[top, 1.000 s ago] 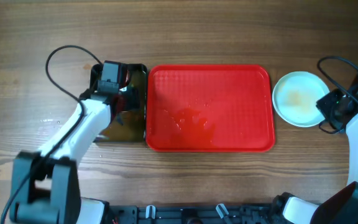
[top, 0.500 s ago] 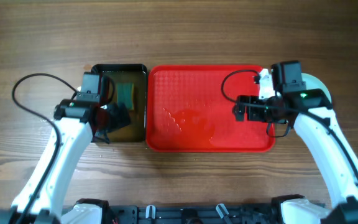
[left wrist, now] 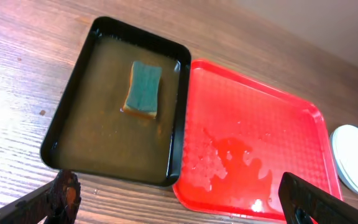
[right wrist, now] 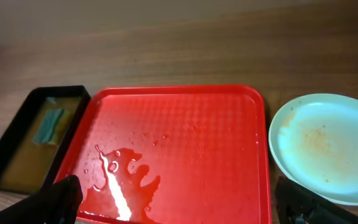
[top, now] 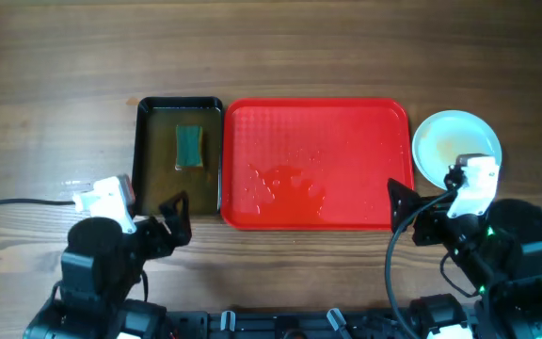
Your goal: Clean dirty plates on tray and stack at the side
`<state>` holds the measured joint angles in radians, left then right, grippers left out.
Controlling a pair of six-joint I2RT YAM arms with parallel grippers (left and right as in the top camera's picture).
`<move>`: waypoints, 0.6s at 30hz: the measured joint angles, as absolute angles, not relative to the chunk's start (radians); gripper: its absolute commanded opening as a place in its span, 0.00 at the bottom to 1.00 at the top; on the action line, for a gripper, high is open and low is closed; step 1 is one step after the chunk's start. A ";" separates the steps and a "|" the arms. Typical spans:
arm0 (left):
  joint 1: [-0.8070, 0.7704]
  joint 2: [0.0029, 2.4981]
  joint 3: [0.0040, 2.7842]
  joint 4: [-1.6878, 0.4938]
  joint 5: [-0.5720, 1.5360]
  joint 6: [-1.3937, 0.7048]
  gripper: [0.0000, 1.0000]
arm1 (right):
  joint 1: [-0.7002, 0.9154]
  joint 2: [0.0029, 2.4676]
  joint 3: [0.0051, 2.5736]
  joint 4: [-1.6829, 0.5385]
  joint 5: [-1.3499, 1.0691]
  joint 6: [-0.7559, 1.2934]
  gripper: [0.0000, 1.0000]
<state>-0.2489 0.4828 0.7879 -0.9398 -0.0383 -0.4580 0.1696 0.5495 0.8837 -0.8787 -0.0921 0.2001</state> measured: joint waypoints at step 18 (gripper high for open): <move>-0.249 0.480 0.785 -0.958 -0.038 -0.458 1.00 | 0.156 0.381 0.835 -0.836 -0.049 0.166 0.99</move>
